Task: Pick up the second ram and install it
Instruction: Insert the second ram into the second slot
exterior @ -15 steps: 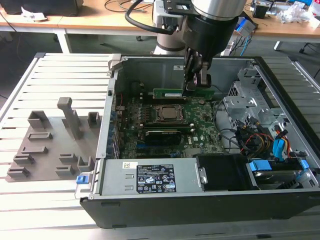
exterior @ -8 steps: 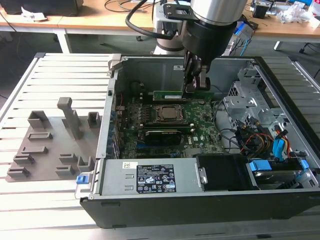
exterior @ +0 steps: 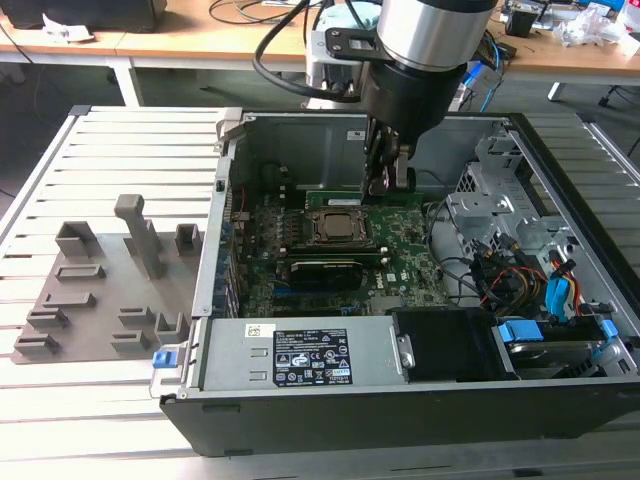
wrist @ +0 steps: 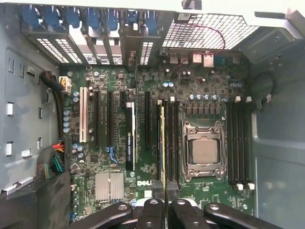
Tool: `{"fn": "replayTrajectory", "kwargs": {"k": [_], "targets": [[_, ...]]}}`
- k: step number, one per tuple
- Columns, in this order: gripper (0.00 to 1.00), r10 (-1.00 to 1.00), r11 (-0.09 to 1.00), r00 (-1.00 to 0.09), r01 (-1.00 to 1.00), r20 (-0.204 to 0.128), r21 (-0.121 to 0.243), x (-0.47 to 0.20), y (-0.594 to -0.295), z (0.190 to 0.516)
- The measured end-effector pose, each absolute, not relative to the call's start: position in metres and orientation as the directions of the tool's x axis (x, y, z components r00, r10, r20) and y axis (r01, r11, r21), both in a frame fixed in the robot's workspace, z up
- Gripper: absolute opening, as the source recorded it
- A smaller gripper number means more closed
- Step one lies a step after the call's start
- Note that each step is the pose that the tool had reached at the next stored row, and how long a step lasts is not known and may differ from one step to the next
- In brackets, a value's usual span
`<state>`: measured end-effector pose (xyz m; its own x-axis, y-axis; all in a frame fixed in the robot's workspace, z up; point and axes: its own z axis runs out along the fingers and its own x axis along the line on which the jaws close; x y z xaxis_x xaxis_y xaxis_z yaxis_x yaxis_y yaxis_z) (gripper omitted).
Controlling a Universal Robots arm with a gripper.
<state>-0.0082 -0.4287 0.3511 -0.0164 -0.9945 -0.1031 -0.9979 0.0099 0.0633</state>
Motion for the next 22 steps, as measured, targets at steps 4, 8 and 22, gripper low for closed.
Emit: {"fn": "replayTrajectory", "kwargs": {"k": [4,8,22], "targets": [[0.13,-0.995,0.010,-0.016,-0.998,-0.103,0.063,-0.008,-0.429,0.348],[0.13,-0.995,0.010,-0.016,-0.998,-0.103,0.063,-0.008,-0.429,0.347],[0.13,-0.995,0.010,-0.016,-0.998,-0.103,0.063,-0.007,-0.429,0.336]]}}
